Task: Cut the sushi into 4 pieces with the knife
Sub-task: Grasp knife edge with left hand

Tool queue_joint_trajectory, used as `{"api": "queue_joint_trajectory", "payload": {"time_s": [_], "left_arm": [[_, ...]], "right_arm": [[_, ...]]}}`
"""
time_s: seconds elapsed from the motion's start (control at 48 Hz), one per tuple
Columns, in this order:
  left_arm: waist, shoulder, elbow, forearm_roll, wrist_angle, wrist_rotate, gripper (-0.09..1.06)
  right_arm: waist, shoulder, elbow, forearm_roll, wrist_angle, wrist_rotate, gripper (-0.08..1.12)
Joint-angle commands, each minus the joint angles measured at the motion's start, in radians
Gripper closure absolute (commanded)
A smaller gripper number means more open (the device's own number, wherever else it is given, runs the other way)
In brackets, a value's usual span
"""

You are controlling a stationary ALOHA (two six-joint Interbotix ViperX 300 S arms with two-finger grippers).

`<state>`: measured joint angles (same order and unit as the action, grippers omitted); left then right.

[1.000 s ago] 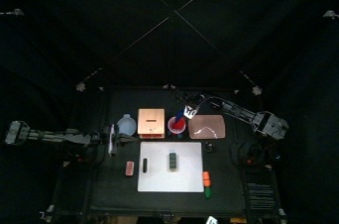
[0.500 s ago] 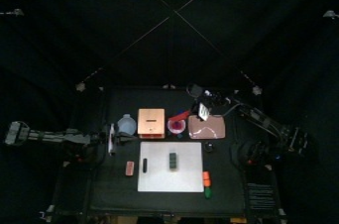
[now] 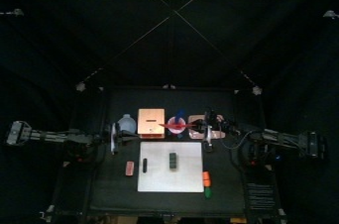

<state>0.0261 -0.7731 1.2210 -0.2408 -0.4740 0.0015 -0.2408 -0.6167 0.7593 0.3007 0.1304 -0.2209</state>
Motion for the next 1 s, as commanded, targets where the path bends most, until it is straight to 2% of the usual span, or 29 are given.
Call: {"api": "queue_joint_trajectory", "payload": {"time_s": [0.021, 0.167, 0.271, 0.354, 0.479, 0.583, 0.688, 0.812, 1.0], "left_arm": [[0.002, 0.041, -0.044, 0.009, -0.009, 0.003, 0.28], [0.002, 0.1, -0.069, 0.04, -0.009, 0.002, 0.14], [0.003, 0.141, -0.087, 0.049, -0.009, 0.003, 0.06], [0.003, 0.181, -0.104, 0.057, -0.011, 0.005, 0.04], [0.003, 0.241, -0.13, 0.091, -0.02, 0.008, 0.04], [0.003, 0.291, -0.143, 0.132, -0.066, 0.006, 0.04], [0.005, 0.331, -0.149, 0.155, -0.117, 0.006, 0.04], [0.008, 0.393, -0.166, 0.161, -0.172, 0.008, 0.04], [0.025, 0.497, -0.202, 0.16, -0.225, 0.008, 0.04]], "right_arm": [[0.06, -0.017, 0.044, -0.035, -0.097, 0.002, 0.96], [0.121, 0.005, 0.098, -0.089, -0.184, 0.006, 0.96], [0.155, 0.037, 0.117, -0.118, -0.239, 0.006, 0.96], [0.169, 0.061, 0.118, -0.13, -0.268, 0.006, 0.96], [0.173, 0.092, 0.106, -0.137, -0.295, 0.003, 0.96], [0.175, 0.109, 0.095, -0.149, -0.298, 0.005, 0.96], [0.175, 0.11, 0.089, -0.153, -0.298, 0.005, 0.96], [0.176, 0.112, 0.083, -0.155, -0.299, 0.005, 0.96], [0.184, 0.112, 0.077, -0.155, -0.299, 0.003, 0.96]]}}
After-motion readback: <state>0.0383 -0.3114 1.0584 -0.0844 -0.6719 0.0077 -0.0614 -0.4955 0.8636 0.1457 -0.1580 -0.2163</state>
